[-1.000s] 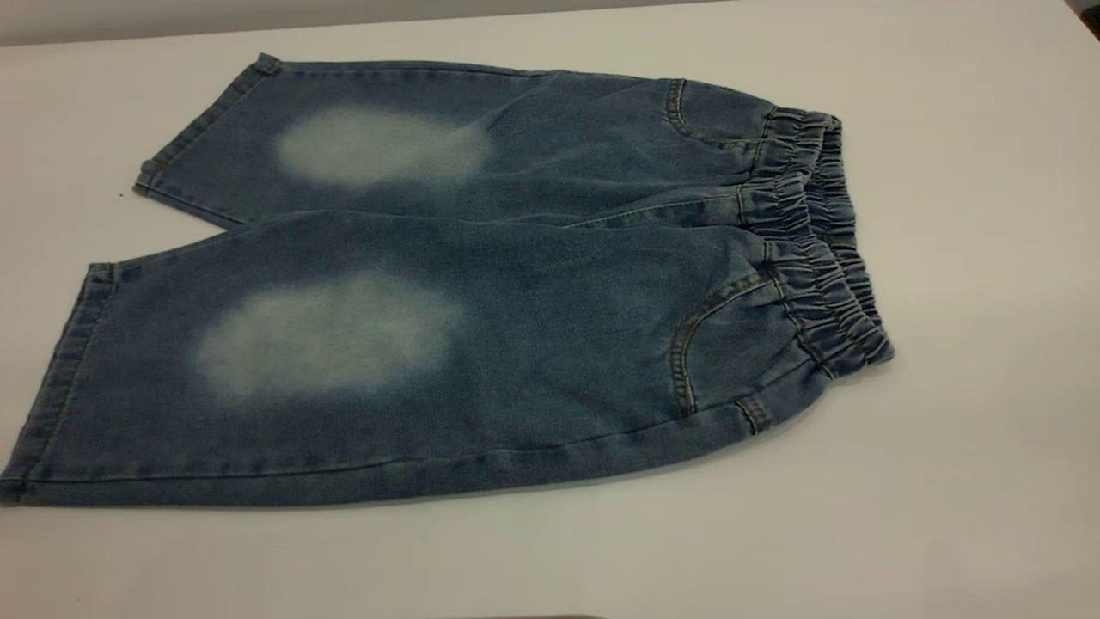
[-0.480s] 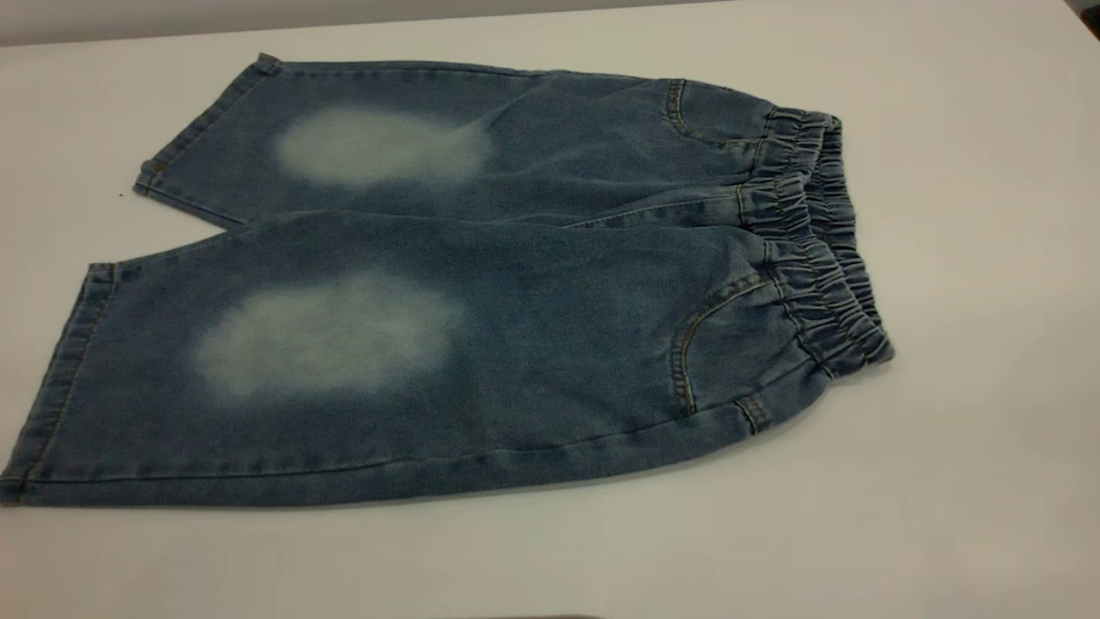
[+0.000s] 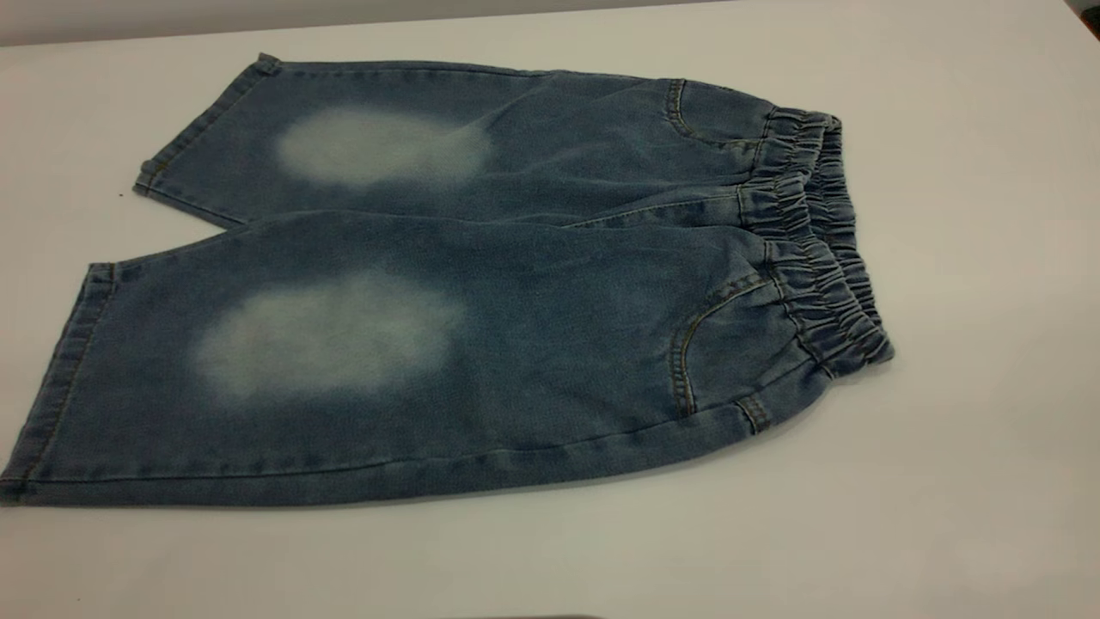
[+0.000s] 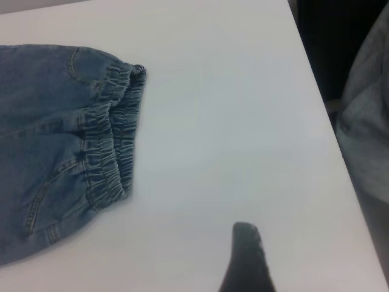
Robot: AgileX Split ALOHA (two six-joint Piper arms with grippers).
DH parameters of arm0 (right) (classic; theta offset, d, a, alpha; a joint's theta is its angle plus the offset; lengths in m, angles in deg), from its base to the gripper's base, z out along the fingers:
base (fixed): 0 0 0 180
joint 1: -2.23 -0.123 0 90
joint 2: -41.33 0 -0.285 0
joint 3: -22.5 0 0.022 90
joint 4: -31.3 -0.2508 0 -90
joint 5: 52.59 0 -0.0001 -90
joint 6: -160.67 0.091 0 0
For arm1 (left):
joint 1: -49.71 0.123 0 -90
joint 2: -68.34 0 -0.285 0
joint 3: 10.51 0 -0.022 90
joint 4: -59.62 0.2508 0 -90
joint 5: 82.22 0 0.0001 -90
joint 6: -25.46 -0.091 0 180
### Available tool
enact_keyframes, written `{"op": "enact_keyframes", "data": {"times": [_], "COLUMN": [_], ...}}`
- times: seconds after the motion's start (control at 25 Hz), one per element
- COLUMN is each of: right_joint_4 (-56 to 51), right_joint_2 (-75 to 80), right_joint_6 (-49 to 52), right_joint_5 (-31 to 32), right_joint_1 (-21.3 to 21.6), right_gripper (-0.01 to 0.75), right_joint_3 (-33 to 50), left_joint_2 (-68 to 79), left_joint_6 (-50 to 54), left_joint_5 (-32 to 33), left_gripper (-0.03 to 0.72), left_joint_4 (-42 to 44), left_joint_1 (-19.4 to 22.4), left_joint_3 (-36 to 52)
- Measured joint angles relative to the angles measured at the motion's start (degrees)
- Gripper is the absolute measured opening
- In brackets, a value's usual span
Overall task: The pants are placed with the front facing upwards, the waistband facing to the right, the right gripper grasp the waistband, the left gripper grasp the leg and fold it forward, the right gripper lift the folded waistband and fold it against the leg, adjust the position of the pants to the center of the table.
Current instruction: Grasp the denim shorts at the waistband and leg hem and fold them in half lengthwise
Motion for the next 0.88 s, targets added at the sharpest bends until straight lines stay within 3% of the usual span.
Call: {"op": "enact_keyframes", "data": {"times": [0.36, 0.72, 0.88], "right_joint_4": [-3.16, -7.6, -10.68], "right_joint_2": [5.77, 30.76, 42.07], "right_joint_6": [0.0, -8.15, -11.62], "right_joint_5": [-0.59, -12.22, -20.9], "right_joint_1": [0.0, 0.0, 0.0], "right_gripper": [0.449, 0.449, 0.477], "right_joint_3": [-0.58, -1.15, -1.15], "left_joint_2": [1.66, 25.59, 37.14], "left_joint_6": [0.96, -5.42, -10.26], "left_joint_5": [-1.82, -11.21, -14.72], "left_gripper": [0.38, 0.38, 0.382], "left_joint_4": [-0.78, -2.39, -2.6], "left_joint_1": [0.0, 0.0, 0.0], "left_joint_3": [-0.98, -7.03, -8.35]}}
